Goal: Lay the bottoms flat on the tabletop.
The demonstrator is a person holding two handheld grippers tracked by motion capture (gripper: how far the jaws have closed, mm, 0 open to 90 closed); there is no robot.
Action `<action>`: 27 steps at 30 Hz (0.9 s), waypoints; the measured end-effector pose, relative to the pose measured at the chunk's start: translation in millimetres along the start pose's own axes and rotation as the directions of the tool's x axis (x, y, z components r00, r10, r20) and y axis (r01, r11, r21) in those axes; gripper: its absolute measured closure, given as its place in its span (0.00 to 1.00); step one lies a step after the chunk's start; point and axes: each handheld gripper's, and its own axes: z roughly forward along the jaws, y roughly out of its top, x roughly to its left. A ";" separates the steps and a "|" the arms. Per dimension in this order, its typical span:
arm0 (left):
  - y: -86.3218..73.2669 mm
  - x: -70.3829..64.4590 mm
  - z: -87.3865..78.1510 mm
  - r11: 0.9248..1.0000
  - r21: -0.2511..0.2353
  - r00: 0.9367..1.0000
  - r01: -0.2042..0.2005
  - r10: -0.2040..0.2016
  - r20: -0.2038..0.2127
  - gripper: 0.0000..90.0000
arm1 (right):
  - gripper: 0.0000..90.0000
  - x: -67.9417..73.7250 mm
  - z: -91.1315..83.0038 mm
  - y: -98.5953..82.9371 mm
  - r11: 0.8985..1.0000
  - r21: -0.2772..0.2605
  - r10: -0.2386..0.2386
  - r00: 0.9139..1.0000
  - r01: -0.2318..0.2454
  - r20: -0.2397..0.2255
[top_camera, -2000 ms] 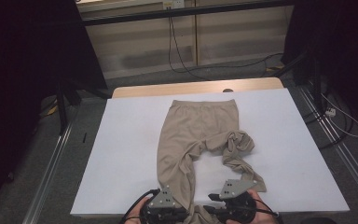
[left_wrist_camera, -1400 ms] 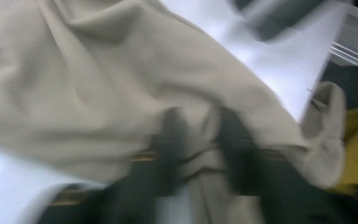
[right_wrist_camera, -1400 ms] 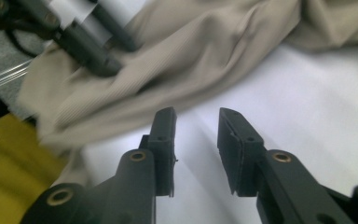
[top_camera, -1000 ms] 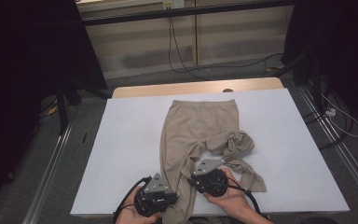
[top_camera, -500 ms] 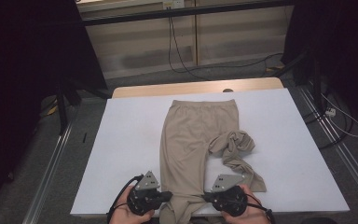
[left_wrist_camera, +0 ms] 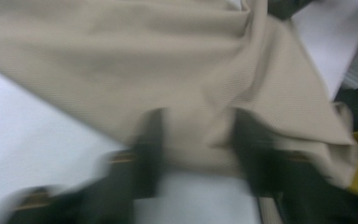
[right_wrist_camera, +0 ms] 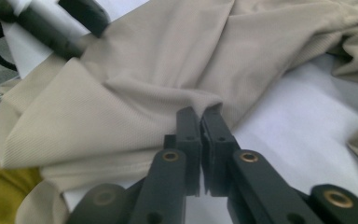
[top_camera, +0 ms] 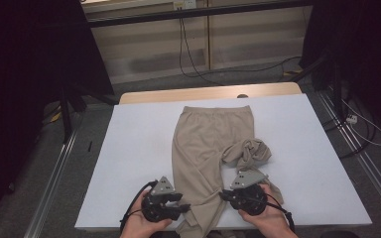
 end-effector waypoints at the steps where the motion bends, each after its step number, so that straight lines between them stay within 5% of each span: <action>1: 0.0 -4.0 3.1 1.000 0.015 1.000 -0.020 0.020 -0.009 0.60 | 0.96 0.7 2.3 0.9 1.000 0.001 -0.002 1.000 0.002 0.000; 2: 0.6 -7.9 4.2 0.999 0.021 0.997 -0.049 0.050 -0.058 0.65 | 0.96 0.9 4.6 1.7 1.000 0.000 -0.007 1.000 0.007 -0.003; 5: 4.5 -7.6 4.7 0.998 0.040 0.998 -0.045 0.046 -0.039 1.00 | 0.97 1.2 8.8 4.0 1.000 0.003 -0.008 1.000 0.008 -0.002; 9: 14.1 7.8 -5.2 1.000 -0.013 0.998 0.007 -0.007 -0.060 1.00 | 0.98 -1.7 7.4 9.3 1.000 -0.012 0.000 1.000 0.000 -0.001; 14: 33.9 42.7 -20.7 0.993 -0.110 0.986 0.050 -0.067 -0.151 1.00 | 0.98 -5.5 8.7 20.7 1.000 -0.031 0.003 1.000 -0.003 0.009; 17: 34.7 60.7 -20.1 0.988 -0.122 0.981 0.099 -0.118 -0.156 1.00 | 0.99 -9.1 15.6 27.4 0.999 -0.042 -0.007 1.000 0.008 0.026; 19: 28.0 64.0 -13.9 0.992 -0.093 0.977 0.088 -0.104 -0.184 1.00 | 0.99 -14.2 20.7 25.6 0.999 -0.029 -0.016 0.999 0.017 0.046; 21: 18.6 63.5 -5.9 0.991 -0.072 0.979 0.113 -0.124 -0.163 1.00 | 0.99 -20.6 24.7 17.9 1.000 -0.008 0.002 0.999 -0.001 0.050; 23: 15.1 57.0 -4.9 0.995 -0.050 0.983 0.091 -0.098 -0.157 0.97 | 0.95 -21.8 24.6 10.6 1.000 0.014 0.005 0.999 -0.006 0.051; 27: 14.7 40.3 -23.5 0.990 -0.130 0.984 0.056 -0.077 -0.160 0.74 | 0.72 -14.3 7.9 9.0 0.999 -0.032 0.023 0.997 -0.020 0.080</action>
